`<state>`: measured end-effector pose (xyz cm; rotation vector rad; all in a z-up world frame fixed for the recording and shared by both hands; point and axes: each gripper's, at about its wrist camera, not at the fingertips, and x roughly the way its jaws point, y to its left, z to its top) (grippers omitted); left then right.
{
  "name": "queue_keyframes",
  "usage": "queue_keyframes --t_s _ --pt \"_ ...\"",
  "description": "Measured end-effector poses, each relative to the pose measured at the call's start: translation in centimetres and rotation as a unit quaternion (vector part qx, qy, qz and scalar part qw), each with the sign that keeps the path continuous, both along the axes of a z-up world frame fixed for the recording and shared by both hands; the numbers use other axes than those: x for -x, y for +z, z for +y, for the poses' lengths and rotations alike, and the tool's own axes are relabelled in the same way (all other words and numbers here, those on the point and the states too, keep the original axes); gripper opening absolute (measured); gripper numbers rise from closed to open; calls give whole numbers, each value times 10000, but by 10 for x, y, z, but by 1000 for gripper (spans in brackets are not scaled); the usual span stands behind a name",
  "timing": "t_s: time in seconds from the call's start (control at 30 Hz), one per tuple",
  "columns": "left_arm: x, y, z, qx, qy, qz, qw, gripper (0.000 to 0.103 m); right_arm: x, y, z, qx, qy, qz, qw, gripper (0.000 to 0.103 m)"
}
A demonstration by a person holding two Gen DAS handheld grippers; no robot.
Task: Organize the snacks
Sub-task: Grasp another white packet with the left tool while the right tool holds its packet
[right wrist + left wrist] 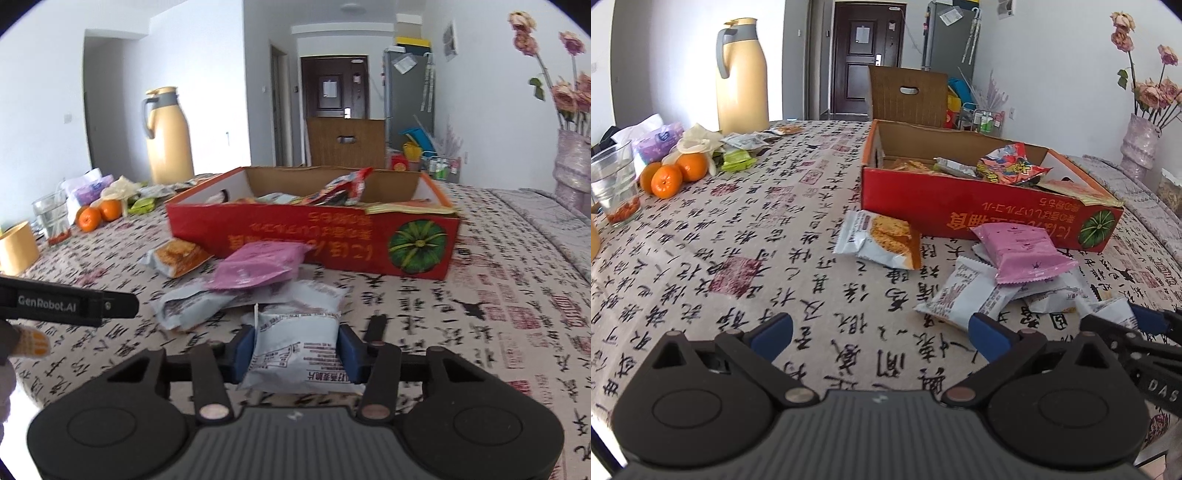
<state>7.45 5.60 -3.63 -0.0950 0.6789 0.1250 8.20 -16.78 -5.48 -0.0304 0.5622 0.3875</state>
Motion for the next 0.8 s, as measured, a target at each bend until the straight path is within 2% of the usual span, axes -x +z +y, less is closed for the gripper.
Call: queue_keyframes --t_s 0.47,0.8 --pt "-36 -6 -38 -329 -545 125 9979 103 -13 -7 -47 -185 -638 -5 9978 48" --pt "-55 -16 -52 -389 -554 323 9972 103 -17 -12 -56 -265 -720 30 9971 48"
